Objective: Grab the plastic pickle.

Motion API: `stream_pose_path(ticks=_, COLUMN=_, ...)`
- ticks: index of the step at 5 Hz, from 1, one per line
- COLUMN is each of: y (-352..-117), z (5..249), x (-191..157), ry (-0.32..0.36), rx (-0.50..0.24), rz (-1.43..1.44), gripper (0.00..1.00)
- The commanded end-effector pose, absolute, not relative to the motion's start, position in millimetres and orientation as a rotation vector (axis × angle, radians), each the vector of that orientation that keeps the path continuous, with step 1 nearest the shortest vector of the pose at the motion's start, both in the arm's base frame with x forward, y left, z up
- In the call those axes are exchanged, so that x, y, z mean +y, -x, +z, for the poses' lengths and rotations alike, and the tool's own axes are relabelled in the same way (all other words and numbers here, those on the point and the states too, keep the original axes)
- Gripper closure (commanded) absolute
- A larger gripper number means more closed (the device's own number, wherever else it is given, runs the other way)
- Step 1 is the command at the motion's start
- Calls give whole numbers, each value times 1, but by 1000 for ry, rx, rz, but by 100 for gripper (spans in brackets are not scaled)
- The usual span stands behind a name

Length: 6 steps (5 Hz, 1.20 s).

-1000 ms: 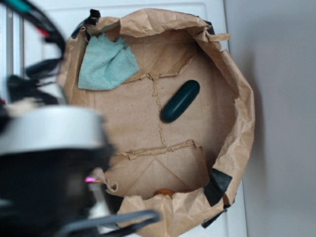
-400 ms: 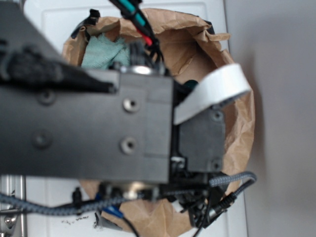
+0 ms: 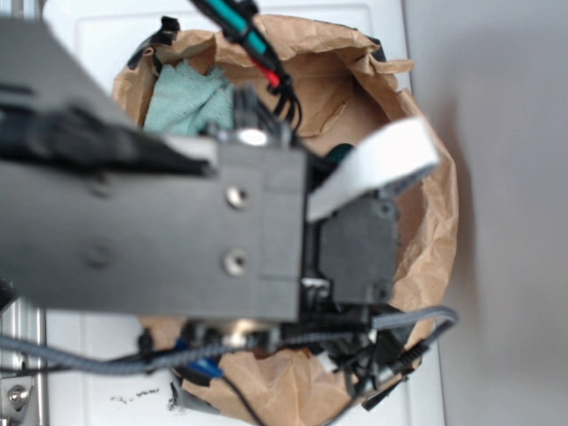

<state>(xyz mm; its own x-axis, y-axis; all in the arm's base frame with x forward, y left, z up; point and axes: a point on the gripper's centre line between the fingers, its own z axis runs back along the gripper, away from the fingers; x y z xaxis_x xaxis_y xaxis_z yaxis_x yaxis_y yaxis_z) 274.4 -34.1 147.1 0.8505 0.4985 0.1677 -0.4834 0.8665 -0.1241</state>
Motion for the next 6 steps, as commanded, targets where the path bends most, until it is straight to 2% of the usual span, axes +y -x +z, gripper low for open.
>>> stream_pose_path(ticks=1, y=-306, z=113, x=14, ry=89, rx=-253, rz=579, gripper=0)
stream_pose_path(ticks=2, y=-311, z=107, x=24, ry=83, rx=-198, rz=580, gripper=0)
stream_pose_path(ticks=3, y=-306, z=93, x=26, ry=95, rx=-229, rz=617, gripper=0)
stream_pose_path(ticks=4, y=-311, z=80, x=19, ry=77, rx=-254, rz=665, gripper=0)
stream_pose_path(ticks=6, y=-314, z=40, x=15, ry=57, rx=-243, rz=651, gripper=0)
